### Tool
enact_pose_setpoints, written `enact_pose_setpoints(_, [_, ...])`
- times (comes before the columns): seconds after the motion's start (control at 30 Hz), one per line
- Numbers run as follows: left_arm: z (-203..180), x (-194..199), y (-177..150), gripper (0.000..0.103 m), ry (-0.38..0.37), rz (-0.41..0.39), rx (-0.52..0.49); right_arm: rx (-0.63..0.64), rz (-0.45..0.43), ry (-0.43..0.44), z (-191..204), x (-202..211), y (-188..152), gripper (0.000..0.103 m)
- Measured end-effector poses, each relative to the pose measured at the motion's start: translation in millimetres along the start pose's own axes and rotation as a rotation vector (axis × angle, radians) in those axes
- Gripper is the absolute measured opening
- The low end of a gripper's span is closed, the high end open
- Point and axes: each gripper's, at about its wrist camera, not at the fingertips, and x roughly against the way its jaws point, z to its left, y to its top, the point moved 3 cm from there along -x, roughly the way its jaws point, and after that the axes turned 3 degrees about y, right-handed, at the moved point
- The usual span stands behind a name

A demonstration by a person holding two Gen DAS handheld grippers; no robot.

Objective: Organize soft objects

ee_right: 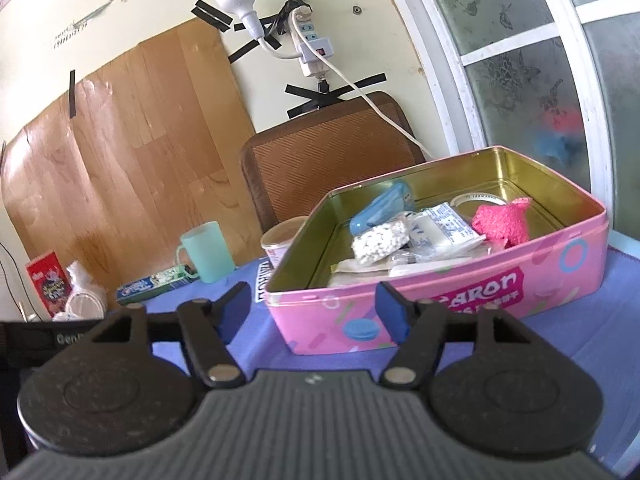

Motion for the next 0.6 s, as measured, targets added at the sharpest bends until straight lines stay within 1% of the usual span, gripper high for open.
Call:
enact_pose_setpoints(0.03, [-1.1, 1.6, -0.7, 0.103, 0.0, -0.002, -0.007, -0.004, 0.001, -0.002, 0.6, 0.7, -0.2, 0.076])
enact_pose_setpoints(0.17, [-5.1, 5.1, -4.5, 0.103, -0.007, 0.005, -0.027, -0.043, 0.026, 0.01, 0.3, 0.6, -2.0, 0.08])
enact_pose_setpoints(0.33, [-7.8, 5.5, -10.9, 0.103, -0.029, 0.035, -0.041, -0.103, 0.046, 0.025, -3.6, 0.9, -3.8, 0.081])
enact_pose_setpoints(0.47, [-6.8, 5.8, -13.9, 0.103, -0.021, 0.047, -0.041, -0.126, 0.038, 0.02, -5.9, 3.3, -3.2, 0.082])
enact_pose_setpoints(0.6, [-7.9, 5.5, -16.1, 0.103, -0.016, 0.06, -0.045, -0.143, 0.048, 0.021, -6.8, 3.2, -4.4, 0.082])
